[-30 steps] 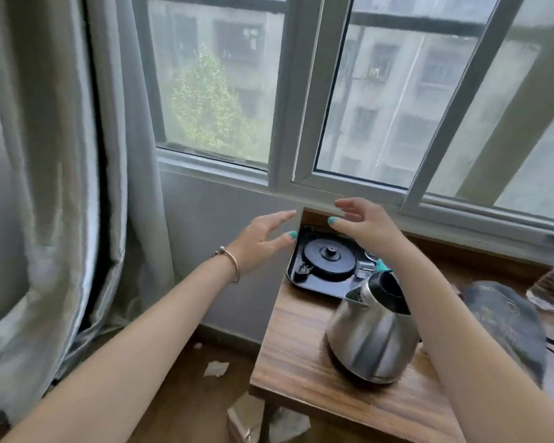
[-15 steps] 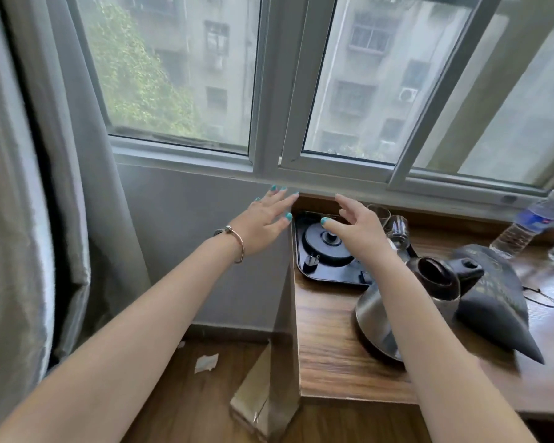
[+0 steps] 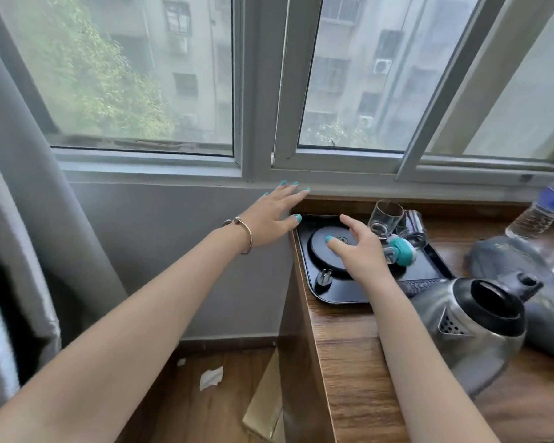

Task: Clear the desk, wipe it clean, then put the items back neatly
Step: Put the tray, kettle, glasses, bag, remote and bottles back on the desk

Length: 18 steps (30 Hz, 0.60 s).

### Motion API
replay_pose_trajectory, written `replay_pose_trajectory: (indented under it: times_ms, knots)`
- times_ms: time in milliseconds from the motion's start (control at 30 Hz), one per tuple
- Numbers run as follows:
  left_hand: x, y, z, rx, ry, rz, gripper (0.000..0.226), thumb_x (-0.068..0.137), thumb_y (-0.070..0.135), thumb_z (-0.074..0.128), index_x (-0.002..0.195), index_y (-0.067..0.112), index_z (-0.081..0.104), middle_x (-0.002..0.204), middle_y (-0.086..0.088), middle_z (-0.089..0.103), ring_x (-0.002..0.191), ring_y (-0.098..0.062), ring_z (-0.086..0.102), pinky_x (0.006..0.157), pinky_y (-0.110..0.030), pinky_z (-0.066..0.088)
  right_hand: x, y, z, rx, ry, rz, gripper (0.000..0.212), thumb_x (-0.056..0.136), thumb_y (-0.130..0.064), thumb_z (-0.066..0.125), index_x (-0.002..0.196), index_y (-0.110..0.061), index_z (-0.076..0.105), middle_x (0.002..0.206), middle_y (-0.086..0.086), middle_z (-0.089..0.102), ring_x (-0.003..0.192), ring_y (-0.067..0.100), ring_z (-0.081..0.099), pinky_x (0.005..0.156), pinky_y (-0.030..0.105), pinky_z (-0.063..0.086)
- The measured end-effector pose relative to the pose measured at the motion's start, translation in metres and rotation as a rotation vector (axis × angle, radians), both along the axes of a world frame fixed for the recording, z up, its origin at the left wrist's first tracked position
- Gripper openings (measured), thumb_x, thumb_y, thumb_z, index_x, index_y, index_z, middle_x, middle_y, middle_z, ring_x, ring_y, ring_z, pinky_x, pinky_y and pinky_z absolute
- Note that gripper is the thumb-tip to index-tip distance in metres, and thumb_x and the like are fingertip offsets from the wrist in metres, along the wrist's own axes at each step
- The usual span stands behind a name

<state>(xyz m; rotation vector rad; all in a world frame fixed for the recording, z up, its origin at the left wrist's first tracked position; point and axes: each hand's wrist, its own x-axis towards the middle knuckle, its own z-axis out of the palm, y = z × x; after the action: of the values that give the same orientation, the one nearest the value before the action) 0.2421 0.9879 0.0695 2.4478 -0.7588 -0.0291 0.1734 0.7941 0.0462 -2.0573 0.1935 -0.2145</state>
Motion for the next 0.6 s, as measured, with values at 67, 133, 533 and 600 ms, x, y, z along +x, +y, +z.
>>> replay_pose_trajectory:
  times_ms: [67,133,533,600]
  knots:
    - [0.016,-0.005,-0.003,-0.041,0.007,-0.032,0.057,0.1,0.021,0.045,0.151,0.026,0.021,0.161,-0.003,0.01,0.148,-0.014,-0.003,0.119,-0.031,0.001,0.011,0.0,-0.007,0.002,0.012,-0.04,0.057,0.089,-0.016,0.066,0.142,-0.023,0.048,0.148,-0.001,0.047,0.139,0.015,0.038,0.112,0.031,0.031]
    - [0.028,-0.011,-0.009,-0.057,0.018,-0.055,0.057,0.1,0.02,0.047,0.151,0.025,0.022,0.161,-0.003,0.011,0.148,-0.014,-0.002,0.119,-0.031,0.002,0.02,0.0,-0.013,0.003,0.017,-0.077,0.056,0.089,-0.014,0.066,0.142,-0.02,0.049,0.147,0.0,0.047,0.139,0.015,0.038,0.113,0.031,0.031]
    - [0.07,-0.06,-0.041,0.045,0.07,-0.274,0.062,0.098,0.023,0.05,0.152,0.028,0.018,0.161,-0.001,0.011,0.149,-0.016,-0.002,0.121,-0.042,0.005,0.035,-0.021,-0.034,-0.008,0.055,-0.217,0.059,0.089,-0.016,0.068,0.143,-0.02,0.046,0.15,-0.001,0.044,0.14,0.014,0.036,0.113,0.032,0.031]
    - [0.077,-0.07,-0.048,0.075,0.092,-0.308,0.063,0.098,0.027,0.05,0.152,0.029,0.017,0.161,0.0,0.011,0.148,-0.015,-0.001,0.121,-0.041,0.004,0.035,-0.022,-0.038,-0.018,0.076,-0.239,0.061,0.088,-0.015,0.069,0.144,-0.02,0.045,0.152,0.0,0.042,0.142,0.015,0.034,0.115,0.033,0.03]
